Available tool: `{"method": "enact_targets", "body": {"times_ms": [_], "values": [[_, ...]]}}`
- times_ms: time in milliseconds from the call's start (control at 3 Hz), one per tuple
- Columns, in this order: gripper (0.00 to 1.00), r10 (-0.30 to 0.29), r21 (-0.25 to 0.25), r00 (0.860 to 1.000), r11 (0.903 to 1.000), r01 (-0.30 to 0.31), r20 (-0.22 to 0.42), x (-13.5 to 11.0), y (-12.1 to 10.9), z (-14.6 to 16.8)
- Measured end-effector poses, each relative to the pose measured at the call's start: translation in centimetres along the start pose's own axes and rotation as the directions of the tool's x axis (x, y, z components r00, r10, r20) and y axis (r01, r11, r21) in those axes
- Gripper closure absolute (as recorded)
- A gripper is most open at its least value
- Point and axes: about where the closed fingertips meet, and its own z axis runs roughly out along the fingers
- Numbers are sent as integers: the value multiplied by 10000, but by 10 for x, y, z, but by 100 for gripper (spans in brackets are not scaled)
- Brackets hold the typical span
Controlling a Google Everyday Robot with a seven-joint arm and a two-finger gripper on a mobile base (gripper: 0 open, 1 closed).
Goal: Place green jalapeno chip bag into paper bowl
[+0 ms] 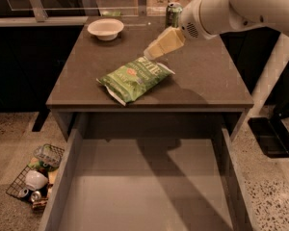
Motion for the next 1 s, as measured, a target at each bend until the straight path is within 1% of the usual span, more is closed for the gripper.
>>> {"method": "enact_targets", "body": {"times_ms": [333, 667, 1000], "values": [[0, 107, 45, 9999, 9999, -108, 85, -3, -1, 1], [0, 263, -573, 9995, 9980, -251, 197, -3, 10, 32], [0, 763, -1490, 9970, 9861, -735, 131, 0, 34, 81]]}}
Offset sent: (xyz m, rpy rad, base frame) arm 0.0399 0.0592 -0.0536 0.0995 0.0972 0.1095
